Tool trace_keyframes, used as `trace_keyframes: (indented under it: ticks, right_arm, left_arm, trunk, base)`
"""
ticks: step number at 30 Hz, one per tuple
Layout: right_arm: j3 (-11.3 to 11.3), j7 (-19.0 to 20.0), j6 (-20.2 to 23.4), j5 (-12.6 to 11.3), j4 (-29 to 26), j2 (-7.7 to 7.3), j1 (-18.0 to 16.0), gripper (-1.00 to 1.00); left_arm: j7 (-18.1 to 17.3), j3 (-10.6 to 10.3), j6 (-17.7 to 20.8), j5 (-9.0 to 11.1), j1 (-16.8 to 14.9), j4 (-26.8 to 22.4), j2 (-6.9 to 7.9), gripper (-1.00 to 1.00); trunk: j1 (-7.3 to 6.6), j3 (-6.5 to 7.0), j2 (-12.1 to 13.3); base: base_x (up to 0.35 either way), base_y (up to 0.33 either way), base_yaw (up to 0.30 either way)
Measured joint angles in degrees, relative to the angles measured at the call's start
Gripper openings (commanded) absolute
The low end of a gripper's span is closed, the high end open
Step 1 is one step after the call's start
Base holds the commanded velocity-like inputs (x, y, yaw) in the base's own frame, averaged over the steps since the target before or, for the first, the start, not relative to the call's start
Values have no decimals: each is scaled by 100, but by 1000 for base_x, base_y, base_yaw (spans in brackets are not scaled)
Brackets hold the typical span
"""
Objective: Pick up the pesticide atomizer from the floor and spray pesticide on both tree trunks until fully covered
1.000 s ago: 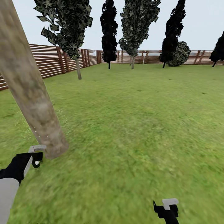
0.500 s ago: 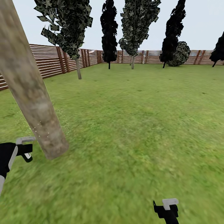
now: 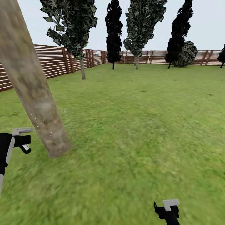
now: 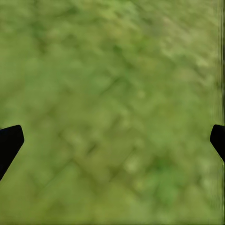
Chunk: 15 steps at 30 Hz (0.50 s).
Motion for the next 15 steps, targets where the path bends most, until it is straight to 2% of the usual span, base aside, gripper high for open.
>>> trace_keyframes:
  ticks: [15]
  right_arm:
    - [4, 0, 0, 2, 0, 0, 0, 100]
  left_arm:
    - [44, 6, 3, -18, 37, 84, 0, -100]
  trunk:
    - [0, 0, 0]
  base:
    - [0, -273, 0]
